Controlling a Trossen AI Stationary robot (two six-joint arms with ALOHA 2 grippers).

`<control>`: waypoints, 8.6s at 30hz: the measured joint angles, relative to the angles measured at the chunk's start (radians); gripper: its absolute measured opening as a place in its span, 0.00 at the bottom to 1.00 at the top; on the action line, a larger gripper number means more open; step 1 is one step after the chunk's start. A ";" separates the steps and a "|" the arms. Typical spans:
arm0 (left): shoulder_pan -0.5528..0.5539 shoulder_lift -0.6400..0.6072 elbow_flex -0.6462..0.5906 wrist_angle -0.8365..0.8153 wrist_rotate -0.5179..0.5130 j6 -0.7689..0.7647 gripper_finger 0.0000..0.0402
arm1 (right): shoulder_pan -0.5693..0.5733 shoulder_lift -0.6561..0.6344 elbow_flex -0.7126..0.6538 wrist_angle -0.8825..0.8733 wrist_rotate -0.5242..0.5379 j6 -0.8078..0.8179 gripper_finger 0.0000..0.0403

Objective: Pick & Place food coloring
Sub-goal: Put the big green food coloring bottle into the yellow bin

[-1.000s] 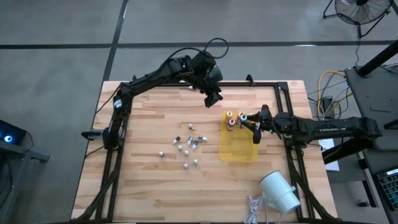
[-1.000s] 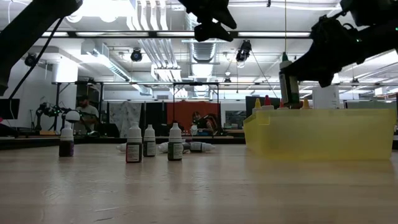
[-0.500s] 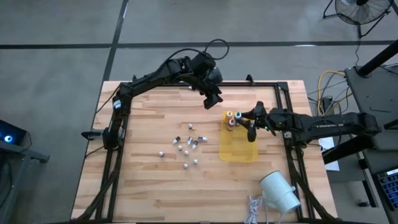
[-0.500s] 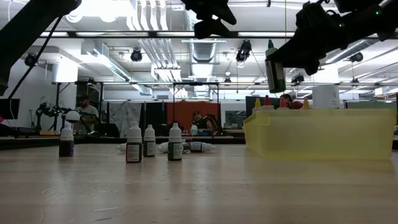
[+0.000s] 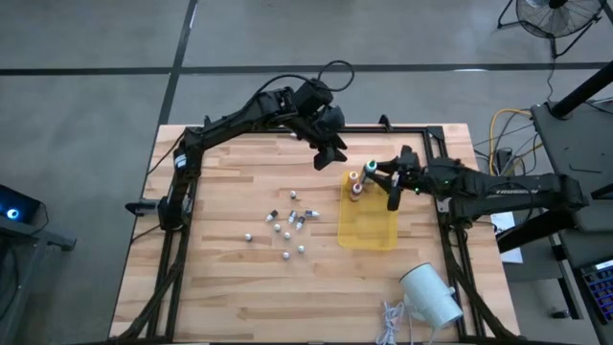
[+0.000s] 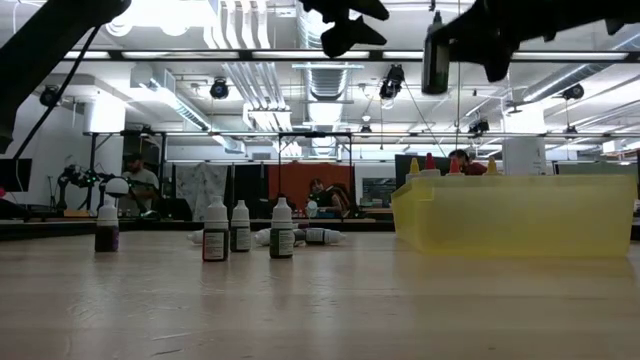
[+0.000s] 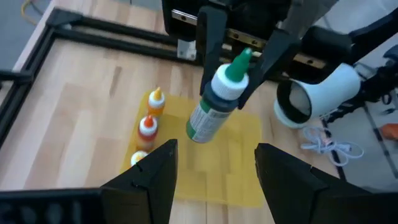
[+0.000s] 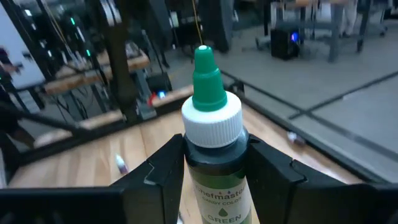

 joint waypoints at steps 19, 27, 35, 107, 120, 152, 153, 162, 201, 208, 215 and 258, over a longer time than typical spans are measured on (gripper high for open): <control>-0.035 0.000 0.000 0.227 0.061 -0.001 0.46 | 0.000 -0.011 0.191 0.007 0.000 0.018 0.34; -0.041 0.001 -0.017 0.253 0.047 -0.005 0.46 | 0.001 0.023 0.192 0.088 0.000 0.022 0.34; -0.063 0.003 -0.077 0.336 0.045 -0.032 0.46 | 0.001 0.052 0.192 0.136 -0.004 0.040 0.34; -0.063 0.002 -0.081 0.256 0.047 -0.029 0.27 | -0.055 0.054 0.406 -0.286 -0.082 0.093 0.63; -0.063 0.002 -0.081 0.256 0.077 -0.028 0.27 | -0.086 0.109 0.555 -0.499 -0.190 0.046 0.63; -0.063 0.002 -0.081 0.229 0.102 -0.013 0.27 | -0.233 0.382 0.965 -0.931 -0.501 -0.116 0.63; -0.063 0.002 -0.081 0.229 0.101 -0.013 0.27 | -0.235 0.391 0.978 -0.941 -0.502 -0.122 0.63; -0.063 0.002 -0.081 0.229 0.100 -0.013 0.27 | -0.242 0.463 1.011 -1.003 -0.543 -0.163 0.63; -0.063 0.002 -0.081 0.207 0.100 -0.002 0.27 | -0.242 0.461 1.031 -1.002 -0.561 -0.160 0.39; -0.063 0.002 -0.081 0.210 0.100 -0.006 0.27 | -0.242 0.461 1.009 -0.999 -0.561 -0.161 0.33; -0.063 0.002 -0.081 0.206 0.099 -0.016 0.27 | -0.242 0.461 1.006 -0.999 -0.560 -0.169 0.27; 0.004 -0.032 -0.080 0.175 0.090 0.014 0.58 | -0.188 0.481 0.776 -1.239 -0.339 -0.232 0.27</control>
